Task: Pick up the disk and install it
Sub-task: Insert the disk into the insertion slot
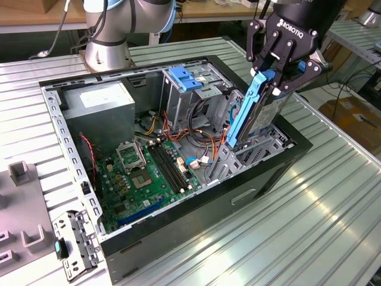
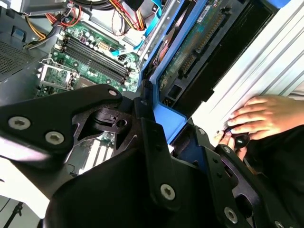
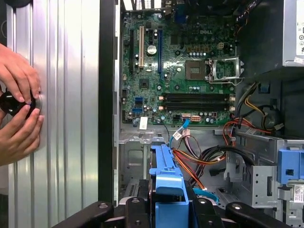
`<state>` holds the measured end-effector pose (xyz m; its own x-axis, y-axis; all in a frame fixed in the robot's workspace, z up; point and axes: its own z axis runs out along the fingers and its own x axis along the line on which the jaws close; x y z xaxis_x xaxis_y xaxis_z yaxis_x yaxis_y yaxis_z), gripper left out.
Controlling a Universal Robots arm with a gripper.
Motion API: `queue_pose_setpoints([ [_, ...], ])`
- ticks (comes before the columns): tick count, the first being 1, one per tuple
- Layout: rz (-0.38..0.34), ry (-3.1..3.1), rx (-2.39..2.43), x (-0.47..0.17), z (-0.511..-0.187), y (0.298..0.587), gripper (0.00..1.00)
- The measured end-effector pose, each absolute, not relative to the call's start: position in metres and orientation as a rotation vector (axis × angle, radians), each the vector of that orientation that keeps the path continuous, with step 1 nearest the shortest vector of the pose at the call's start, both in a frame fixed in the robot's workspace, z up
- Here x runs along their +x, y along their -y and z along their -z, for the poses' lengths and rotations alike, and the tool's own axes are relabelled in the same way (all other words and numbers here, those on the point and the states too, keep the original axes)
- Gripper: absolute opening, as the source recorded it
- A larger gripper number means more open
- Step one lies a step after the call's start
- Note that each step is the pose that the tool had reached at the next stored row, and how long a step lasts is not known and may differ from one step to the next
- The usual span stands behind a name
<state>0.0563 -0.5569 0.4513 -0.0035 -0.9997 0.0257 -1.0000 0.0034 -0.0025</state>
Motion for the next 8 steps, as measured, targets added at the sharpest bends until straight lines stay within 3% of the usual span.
queue_pose_setpoints([
  [8,-0.029,2.214,2.204,0.0564,-0.4449,0.5569,0.37],
])
